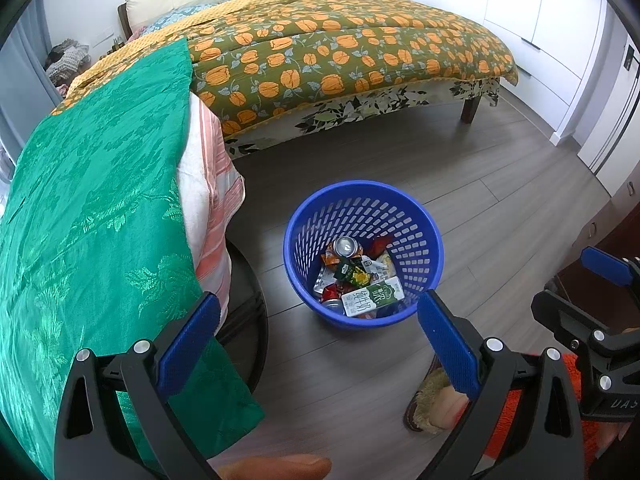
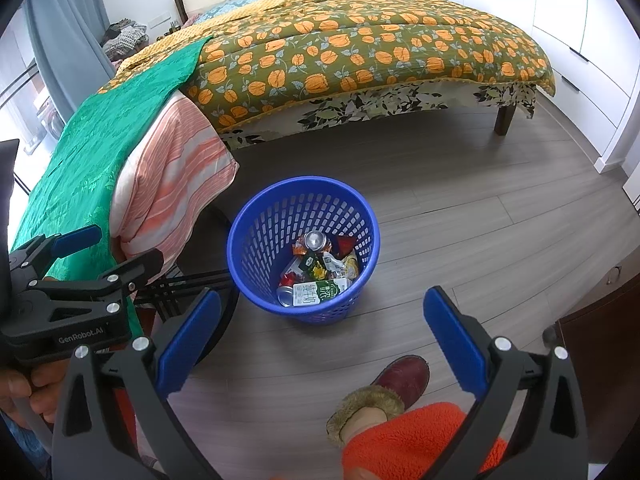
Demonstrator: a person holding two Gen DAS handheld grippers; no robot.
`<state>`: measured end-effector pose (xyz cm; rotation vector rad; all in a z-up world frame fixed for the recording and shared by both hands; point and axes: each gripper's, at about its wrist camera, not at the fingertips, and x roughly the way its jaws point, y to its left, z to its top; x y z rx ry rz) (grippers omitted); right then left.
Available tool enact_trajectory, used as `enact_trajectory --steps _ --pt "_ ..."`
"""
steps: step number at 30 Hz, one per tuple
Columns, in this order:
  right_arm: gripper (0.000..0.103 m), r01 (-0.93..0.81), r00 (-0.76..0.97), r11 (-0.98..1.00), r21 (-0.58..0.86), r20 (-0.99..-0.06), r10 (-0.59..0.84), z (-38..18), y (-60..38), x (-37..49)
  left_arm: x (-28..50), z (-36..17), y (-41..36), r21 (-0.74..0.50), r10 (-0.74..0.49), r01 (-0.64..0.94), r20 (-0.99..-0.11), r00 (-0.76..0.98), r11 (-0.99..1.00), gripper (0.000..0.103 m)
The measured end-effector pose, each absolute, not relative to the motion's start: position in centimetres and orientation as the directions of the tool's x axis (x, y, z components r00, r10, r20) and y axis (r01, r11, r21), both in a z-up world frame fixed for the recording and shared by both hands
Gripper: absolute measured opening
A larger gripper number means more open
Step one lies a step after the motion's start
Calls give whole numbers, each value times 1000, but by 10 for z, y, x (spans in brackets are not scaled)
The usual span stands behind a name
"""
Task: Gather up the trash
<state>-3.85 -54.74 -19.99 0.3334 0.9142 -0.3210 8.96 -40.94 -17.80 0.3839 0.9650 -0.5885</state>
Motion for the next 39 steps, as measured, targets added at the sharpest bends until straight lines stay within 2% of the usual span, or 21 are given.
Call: enact_trajectory --steps 39 --pt "98 411 566 900 142 -814 -130 -204 -545 -39 89 -178 -402 35 -300 623 -854 425 781 97"
